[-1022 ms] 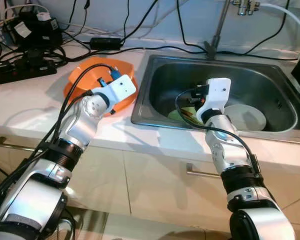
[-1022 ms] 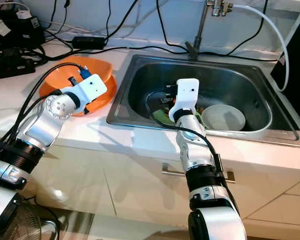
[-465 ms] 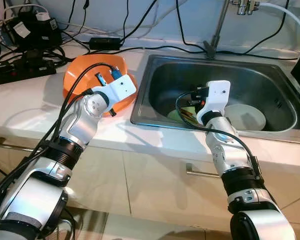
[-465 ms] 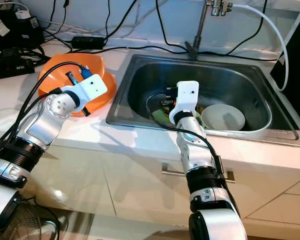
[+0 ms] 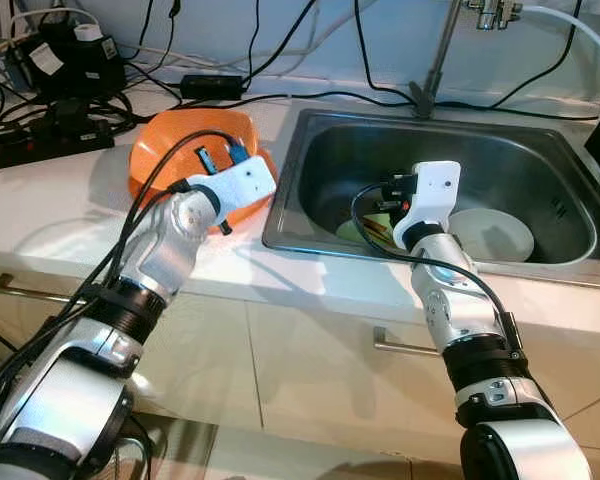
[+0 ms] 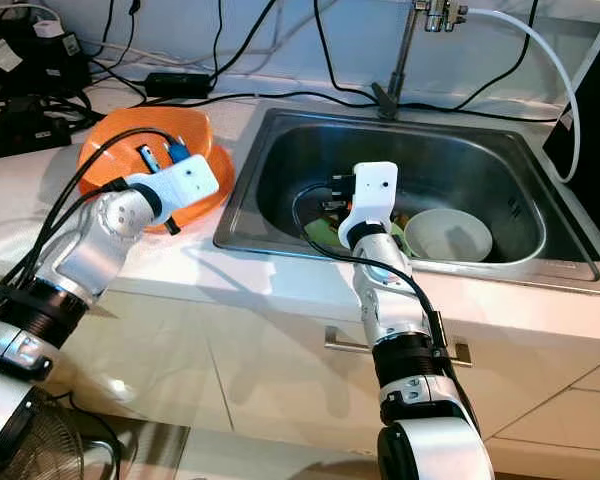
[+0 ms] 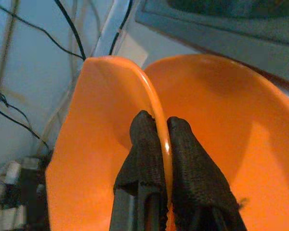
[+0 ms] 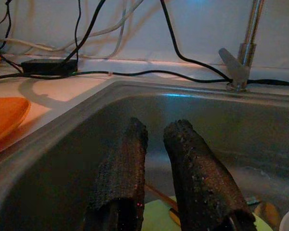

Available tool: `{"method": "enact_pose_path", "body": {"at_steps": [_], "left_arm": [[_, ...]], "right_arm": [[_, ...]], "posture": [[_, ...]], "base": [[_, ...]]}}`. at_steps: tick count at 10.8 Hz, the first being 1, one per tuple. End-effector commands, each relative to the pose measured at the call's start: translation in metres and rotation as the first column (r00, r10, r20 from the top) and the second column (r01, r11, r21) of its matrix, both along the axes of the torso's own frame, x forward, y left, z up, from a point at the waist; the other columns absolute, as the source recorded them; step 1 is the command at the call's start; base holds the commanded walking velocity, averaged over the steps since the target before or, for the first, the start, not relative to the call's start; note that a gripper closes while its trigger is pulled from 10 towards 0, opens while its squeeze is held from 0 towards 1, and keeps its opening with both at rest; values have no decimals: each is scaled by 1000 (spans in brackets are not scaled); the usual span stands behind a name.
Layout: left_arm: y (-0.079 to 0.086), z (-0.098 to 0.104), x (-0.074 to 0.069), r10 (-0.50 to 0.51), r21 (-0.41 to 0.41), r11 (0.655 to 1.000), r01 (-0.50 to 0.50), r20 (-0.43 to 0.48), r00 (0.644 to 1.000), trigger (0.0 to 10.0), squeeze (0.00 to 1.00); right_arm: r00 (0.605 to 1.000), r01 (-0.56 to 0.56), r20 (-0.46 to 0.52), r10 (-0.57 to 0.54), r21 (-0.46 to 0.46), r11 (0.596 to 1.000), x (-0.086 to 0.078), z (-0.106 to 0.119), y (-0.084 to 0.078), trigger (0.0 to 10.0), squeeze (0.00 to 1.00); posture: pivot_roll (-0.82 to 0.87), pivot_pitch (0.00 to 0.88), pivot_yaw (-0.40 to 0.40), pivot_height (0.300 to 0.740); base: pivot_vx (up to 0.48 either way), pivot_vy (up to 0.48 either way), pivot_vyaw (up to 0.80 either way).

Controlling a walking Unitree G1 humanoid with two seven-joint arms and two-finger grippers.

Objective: Kitchen organization

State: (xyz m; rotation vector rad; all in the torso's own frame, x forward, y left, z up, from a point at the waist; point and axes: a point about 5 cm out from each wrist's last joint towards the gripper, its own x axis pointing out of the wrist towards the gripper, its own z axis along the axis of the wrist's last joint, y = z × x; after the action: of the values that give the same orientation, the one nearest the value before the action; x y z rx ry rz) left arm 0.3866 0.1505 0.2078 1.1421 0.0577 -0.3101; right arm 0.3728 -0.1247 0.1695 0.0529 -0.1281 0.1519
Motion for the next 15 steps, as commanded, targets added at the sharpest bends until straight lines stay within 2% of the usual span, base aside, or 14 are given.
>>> {"method": "enact_pose_path", "body": {"at_steps": [1,2,3,4,5,7,9,10,11,12,13,14,15], "left_arm": [[-9,18,-2,-61,69,996,53,120,991,0,0],[-18,34,-5,-114,126,988,86,243,963,0,0],[-23,41,-7,-136,139,985,98,299,944,0,0],[-28,47,-10,-161,145,982,117,340,926,0,0],[-38,54,-15,-199,127,979,161,406,892,10000,0],[-49,46,-19,-260,151,964,217,390,883,10000,0],[-58,34,-26,-303,151,952,265,370,878,10000,0],[-60,29,-28,-323,158,946,284,355,877,10000,0],[-61,27,-28,-329,161,943,290,346,879,10000,0],[-62,25,-28,-333,163,942,294,339,880,10000,0],[-63,24,-29,-335,163,941,296,337,880,10000,0],[-70,18,-31,-369,167,928,332,303,878,10000,0],[-78,12,-35,-412,169,910,379,271,870,10000,0]], "right_arm": [[1000,10,9,-10,22,1000,0,4,-2,10000,0],[1000,7,15,-8,28,1000,1,7,-1,10000,0],[1000,7,19,-8,30,1000,2,8,-1,10000,0],[1000,6,21,-7,35,999,2,9,-1,10000,263],[1000,-2,26,1,50,999,2,10,0,10000,1000],[999,-11,39,8,98,995,4,17,-2,10000,1000],[998,-28,58,16,208,978,7,34,-8,10000,1000],[998,-55,58,38,316,947,9,43,-11,10000,1000],[996,-81,56,65,385,919,9,47,-12,10000,1000],[994,-108,53,95,442,891,9,49,-11,10000,1000],[993,-117,52,105,457,882,8,49,-10,10000,1000],[978,-196,45,202,516,834,6,51,0,10000,0],[968,-230,38,250,542,808,4,52,6,10000,0]], "posture": [[212,33,10,740],[212,32,11,740],[213,32,11,740],[215,31,9,740],[216,22,10,740],[212,13,13,740],[208,6,11,740],[207,3,11,740],[207,1,11,740],[206,1,12,740],[206,1,12,740],[205,3,13,740],[206,9,12,740]], "base": [[0,0,0],[0,0,0],[0,0,0],[0,0,0],[0,0,0],[0,0,0],[0,0,0],[0,0,0],[0,0,0],[0,0,0],[0,0,0],[0,0,0],[0,0,0]]}}
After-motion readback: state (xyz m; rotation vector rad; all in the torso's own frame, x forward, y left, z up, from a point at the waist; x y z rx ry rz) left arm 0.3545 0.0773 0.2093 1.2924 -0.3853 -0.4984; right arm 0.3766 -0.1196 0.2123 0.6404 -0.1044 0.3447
